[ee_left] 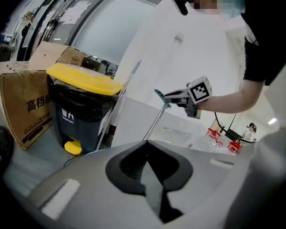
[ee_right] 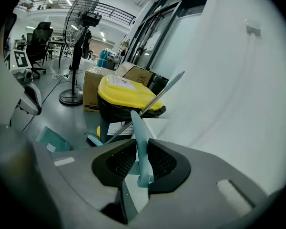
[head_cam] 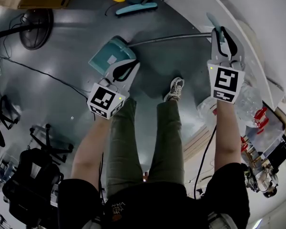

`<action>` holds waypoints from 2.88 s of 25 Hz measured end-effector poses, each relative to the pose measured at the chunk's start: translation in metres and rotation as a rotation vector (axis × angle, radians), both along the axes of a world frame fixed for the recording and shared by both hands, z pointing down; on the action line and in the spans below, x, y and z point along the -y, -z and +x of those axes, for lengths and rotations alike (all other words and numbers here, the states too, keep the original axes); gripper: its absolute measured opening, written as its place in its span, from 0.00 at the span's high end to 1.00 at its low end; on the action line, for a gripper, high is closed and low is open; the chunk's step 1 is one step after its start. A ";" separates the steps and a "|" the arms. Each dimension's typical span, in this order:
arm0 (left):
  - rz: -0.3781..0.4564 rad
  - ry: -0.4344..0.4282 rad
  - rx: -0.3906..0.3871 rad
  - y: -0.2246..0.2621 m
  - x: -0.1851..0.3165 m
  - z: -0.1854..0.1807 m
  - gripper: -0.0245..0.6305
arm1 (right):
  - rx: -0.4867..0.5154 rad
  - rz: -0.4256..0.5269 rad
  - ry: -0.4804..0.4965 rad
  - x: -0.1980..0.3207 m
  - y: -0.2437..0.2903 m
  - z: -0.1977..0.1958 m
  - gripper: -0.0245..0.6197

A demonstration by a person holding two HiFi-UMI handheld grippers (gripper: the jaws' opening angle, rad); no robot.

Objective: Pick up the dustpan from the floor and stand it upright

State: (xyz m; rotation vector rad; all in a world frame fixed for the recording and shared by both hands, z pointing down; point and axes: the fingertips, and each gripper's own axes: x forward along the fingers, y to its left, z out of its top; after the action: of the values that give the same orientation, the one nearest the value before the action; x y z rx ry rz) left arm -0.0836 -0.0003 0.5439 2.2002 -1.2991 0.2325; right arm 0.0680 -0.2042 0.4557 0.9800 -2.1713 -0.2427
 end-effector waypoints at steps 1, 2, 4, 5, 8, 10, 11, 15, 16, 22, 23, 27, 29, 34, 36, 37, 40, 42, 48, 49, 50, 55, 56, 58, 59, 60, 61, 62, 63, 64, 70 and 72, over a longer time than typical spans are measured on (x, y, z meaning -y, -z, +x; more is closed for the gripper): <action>0.005 0.004 -0.002 0.006 -0.002 -0.003 0.88 | -0.012 0.015 0.011 0.001 0.006 -0.003 0.85; 0.010 0.010 -0.004 0.011 -0.004 -0.006 0.88 | -0.023 0.030 0.022 0.002 0.013 -0.005 0.85; 0.025 0.026 -0.009 0.023 -0.007 -0.012 0.88 | -0.043 0.058 0.042 0.004 0.024 -0.009 0.85; 0.034 0.034 -0.012 0.029 -0.008 -0.015 0.88 | -0.053 0.070 0.051 0.005 0.029 -0.011 0.85; 0.065 0.061 -0.020 0.045 -0.008 -0.024 0.88 | -0.083 0.101 0.086 0.008 0.042 -0.019 0.85; 0.082 0.075 -0.026 0.054 -0.008 -0.027 0.88 | -0.104 0.120 0.110 0.008 0.050 -0.024 0.85; 0.093 0.079 -0.027 0.059 -0.008 -0.028 0.88 | -0.115 0.129 0.120 0.008 0.054 -0.024 0.85; 0.125 0.091 -0.030 0.075 -0.005 -0.031 0.88 | -0.151 0.166 0.142 0.013 0.068 -0.025 0.85; 0.130 0.095 -0.033 0.077 -0.004 -0.031 0.88 | -0.158 0.179 0.152 0.015 0.072 -0.026 0.85; 0.155 0.111 -0.044 0.088 -0.001 -0.034 0.88 | -0.219 0.252 0.204 0.020 0.087 -0.032 0.85; 0.158 0.113 -0.045 0.089 -0.001 -0.034 0.88 | -0.228 0.262 0.209 0.021 0.089 -0.032 0.85; 0.158 0.123 -0.045 0.090 -0.002 -0.036 0.88 | -0.256 0.287 0.207 0.029 0.092 -0.030 0.85; 0.156 0.126 -0.043 0.090 -0.003 -0.036 0.88 | -0.270 0.290 0.200 0.034 0.090 -0.026 0.85; 0.148 0.132 -0.041 0.086 -0.007 -0.036 0.88 | -0.298 0.303 0.224 0.039 0.093 -0.030 0.85; 0.145 0.133 -0.045 0.084 -0.008 -0.035 0.88 | -0.307 0.303 0.222 0.041 0.091 -0.027 0.85; 0.144 0.133 -0.046 0.084 -0.009 -0.034 0.88 | -0.309 0.304 0.218 0.041 0.091 -0.025 0.85; 0.142 0.132 -0.047 0.082 -0.009 -0.032 0.88 | -0.314 0.319 0.216 0.044 0.094 -0.023 0.85; 0.141 0.130 -0.048 0.082 -0.008 -0.030 0.88 | -0.316 0.328 0.213 0.046 0.096 -0.021 0.85; 0.141 0.118 -0.051 0.082 -0.003 -0.024 0.88 | -0.335 0.342 0.198 0.053 0.100 -0.012 0.85; 0.141 0.115 -0.052 0.082 -0.002 -0.023 0.88 | -0.336 0.344 0.201 0.053 0.100 -0.012 0.85; 0.141 0.112 -0.053 0.082 -0.001 -0.021 0.88 | -0.337 0.345 0.200 0.053 0.100 -0.011 0.85; 0.146 0.102 -0.056 0.085 0.002 -0.015 0.88 | -0.317 0.369 0.207 0.039 0.103 -0.012 0.84; 0.146 0.101 -0.056 0.085 0.003 -0.015 0.88 | -0.310 0.373 0.208 0.035 0.103 -0.012 0.84; 0.145 0.099 -0.055 0.085 0.004 -0.015 0.88 | -0.298 0.366 0.201 0.025 0.103 -0.012 0.83; 0.143 0.099 -0.056 0.085 0.005 -0.016 0.88 | -0.291 0.349 0.194 0.019 0.103 -0.013 0.83; 0.140 0.098 -0.057 0.085 0.005 -0.016 0.88 | -0.274 0.328 0.185 0.014 0.103 -0.013 0.83; 0.138 0.097 -0.060 0.086 0.006 -0.016 0.88 | -0.251 0.308 0.178 0.010 0.103 -0.013 0.83; 0.138 0.096 -0.062 0.087 0.006 -0.016 0.88 | -0.229 0.290 0.172 0.005 0.103 -0.013 0.83; 0.139 0.094 -0.064 0.089 0.005 -0.015 0.88 | -0.208 0.276 0.168 0.001 0.103 -0.013 0.83; 0.142 0.092 -0.064 0.091 0.006 -0.014 0.88 | -0.190 0.264 0.166 -0.004 0.103 -0.012 0.83; 0.168 0.096 -0.069 0.106 0.012 -0.013 0.88 | -0.065 0.197 0.172 -0.033 0.101 -0.013 0.80; 0.172 0.097 -0.070 0.111 0.013 -0.013 0.88 | -0.033 0.170 0.159 -0.038 0.100 -0.013 0.79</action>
State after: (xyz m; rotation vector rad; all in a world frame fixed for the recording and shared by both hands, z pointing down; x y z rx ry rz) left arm -0.0966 -0.0135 0.4325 2.2566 -1.4292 0.0060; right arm 0.0548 -0.1660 0.3561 0.8884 -2.2287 -0.5223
